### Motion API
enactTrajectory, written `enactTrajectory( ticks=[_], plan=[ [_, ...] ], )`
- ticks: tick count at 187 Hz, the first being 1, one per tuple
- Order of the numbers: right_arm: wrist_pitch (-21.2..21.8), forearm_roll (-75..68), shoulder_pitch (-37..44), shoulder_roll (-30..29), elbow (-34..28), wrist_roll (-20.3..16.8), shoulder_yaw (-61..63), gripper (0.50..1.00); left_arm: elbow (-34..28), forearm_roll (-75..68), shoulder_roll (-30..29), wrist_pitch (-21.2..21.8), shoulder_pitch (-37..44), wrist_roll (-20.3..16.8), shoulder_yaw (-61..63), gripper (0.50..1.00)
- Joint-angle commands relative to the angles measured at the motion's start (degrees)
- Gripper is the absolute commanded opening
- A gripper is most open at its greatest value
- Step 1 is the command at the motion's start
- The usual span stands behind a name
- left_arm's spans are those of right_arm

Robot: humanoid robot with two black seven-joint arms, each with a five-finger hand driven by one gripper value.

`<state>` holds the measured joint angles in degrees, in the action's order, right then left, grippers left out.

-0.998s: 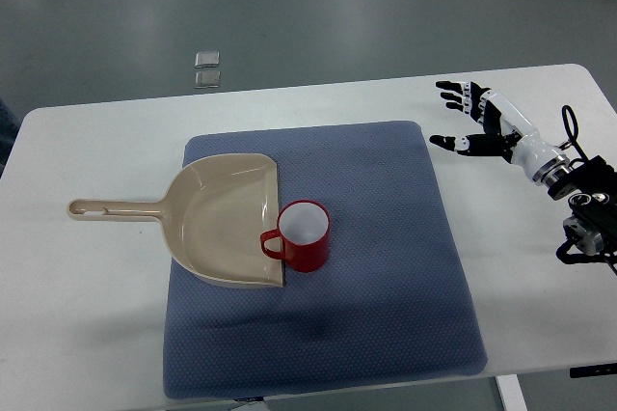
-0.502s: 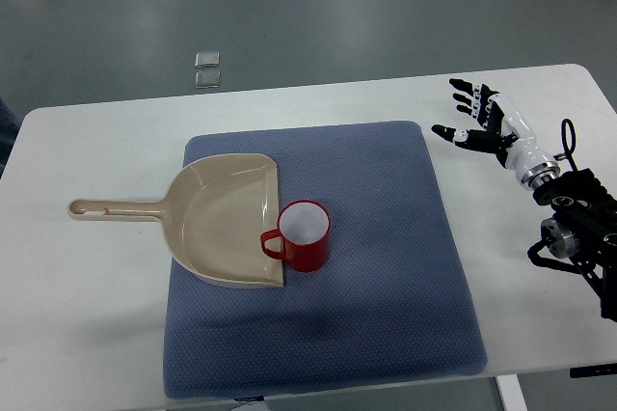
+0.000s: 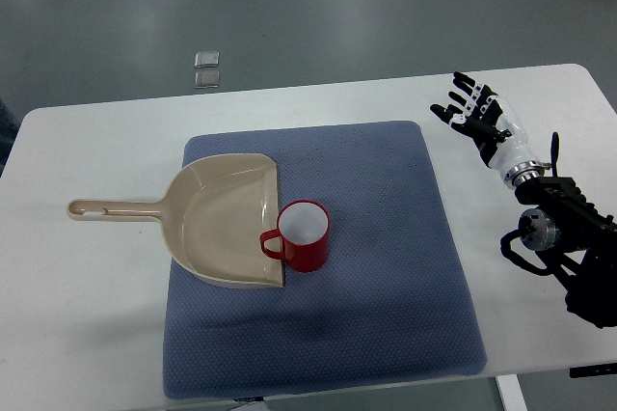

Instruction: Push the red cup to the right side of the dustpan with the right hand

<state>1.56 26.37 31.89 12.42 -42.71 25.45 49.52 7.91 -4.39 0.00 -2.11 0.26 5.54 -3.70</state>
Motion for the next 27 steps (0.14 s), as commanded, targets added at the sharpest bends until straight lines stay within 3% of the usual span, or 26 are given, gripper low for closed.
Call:
enactTrajectory(
  ticks=[1, 27],
  plan=[
    [0.1, -0.3, -0.2, 0.0, -1.6, 0.2, 0.0, 0.913, 0.0, 0.0, 0.0, 0.0, 0.0, 0.0, 0.0, 1.000],
    [0.2, -0.3, -0.6, -0.2, -2.6, 0.2, 0.0, 0.915, 0.0, 0.0, 0.0, 0.0, 0.0, 0.0, 0.0, 1.000]
  ],
)
